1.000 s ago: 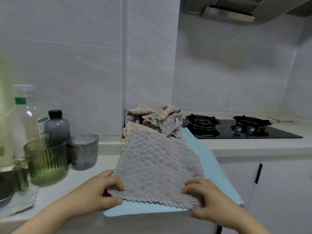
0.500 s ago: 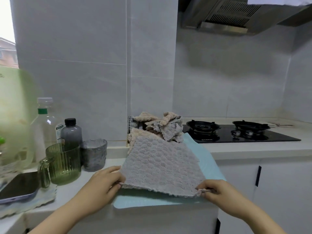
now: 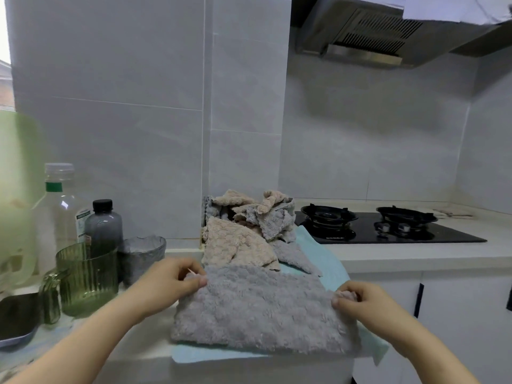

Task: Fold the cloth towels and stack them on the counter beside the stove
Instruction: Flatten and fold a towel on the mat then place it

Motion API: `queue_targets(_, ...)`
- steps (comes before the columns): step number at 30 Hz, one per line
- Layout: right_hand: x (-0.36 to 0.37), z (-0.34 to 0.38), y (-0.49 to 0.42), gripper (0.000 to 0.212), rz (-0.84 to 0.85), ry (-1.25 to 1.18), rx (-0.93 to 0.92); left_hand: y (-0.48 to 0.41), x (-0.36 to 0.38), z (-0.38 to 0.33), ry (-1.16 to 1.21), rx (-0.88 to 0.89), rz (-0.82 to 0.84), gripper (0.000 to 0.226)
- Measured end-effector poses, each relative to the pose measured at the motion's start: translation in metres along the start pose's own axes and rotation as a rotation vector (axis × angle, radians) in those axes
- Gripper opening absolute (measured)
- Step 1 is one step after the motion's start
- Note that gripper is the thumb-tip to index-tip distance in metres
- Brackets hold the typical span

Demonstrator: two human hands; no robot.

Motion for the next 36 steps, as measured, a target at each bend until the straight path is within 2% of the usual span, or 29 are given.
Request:
queue_targets(4, 0.014, 0.002, -0.035, 0.012, -0.22, -0.016, -0.009, -0.034, 0.02, 0.006, -0.173, 0.01, -0.24, 0.005)
queue_targets(7, 0.023, -0.001, -0.062, 0.017, -0.276, 0.009, -0.001, -0.059, 0.036, 0.019, -0.207, -0.007, -0.288, 0.01)
queue_targets(12, 0.034, -0.007, -0.105, 0.019, -0.273, 0.076, 0.042, -0.096, 0.058, 0.039, -0.402, 0.007, -0.285, 0.007)
queue_targets(15, 0.044, -0.011, -0.121, 0.021, -0.246, 0.134, 0.085, -0.104, 0.069, 0.051, -0.526, 0.011, -0.229, 0.01)
queue_targets(17, 0.056, -0.017, -0.128, 0.02, -0.268, 0.183, 0.103, -0.106, 0.07, 0.061, -0.52, 0.018, -0.171, 0.015)
queue_targets(20, 0.065, -0.022, -0.129, 0.009, -0.322, 0.324, 0.093, -0.111, 0.067, 0.073, -0.448, 0.051, -0.049, 0.022)
queue_targets(22, 0.066, -0.023, -0.13, 0.032, -0.277, 0.405, 0.113, -0.114, 0.067, 0.076, -0.458, 0.05, 0.034, 0.024)
queue_targets(25, 0.066, -0.022, -0.131, 0.038, -0.267, 0.453, 0.129, -0.115, 0.067, 0.071, -0.477, 0.021, 0.049, 0.026)
queue_targets(29, 0.066, -0.023, -0.13, 0.027, -0.242, 0.483, 0.166, -0.111, 0.062, 0.065, -0.418, -0.013, 0.008, 0.016)
queue_targets(30, 0.066, -0.023, -0.129, 0.02, -0.247, 0.467, 0.148, -0.11, 0.06, 0.063, -0.38, -0.015, -0.022, 0.01)
queue_targets(32, 0.063, -0.024, -0.127, 0.006, -0.275, 0.289, 0.076, -0.109, 0.056, 0.059, -0.283, -0.006, -0.109, 0.015)
queue_targets(34, 0.06, -0.024, -0.122, 0.016, -0.3, 0.032, 0.015, -0.108, 0.054, 0.056, -0.121, -0.011, -0.195, 0.018)
queue_targets(36, 0.057, -0.024, -0.119, 0.017, -0.329, -0.153, -0.015, -0.108, 0.054, 0.053, 0.032, -0.031, -0.26, 0.015)
Point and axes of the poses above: each hand's wrist, its own y-axis away from the middle knuckle, its own x-axis out of the palm, z = x × y, the point moved 1 cm from there along -y, towards the middle knuckle, and after that the axes turned 3 degrees about x, right-handed, at the moved point
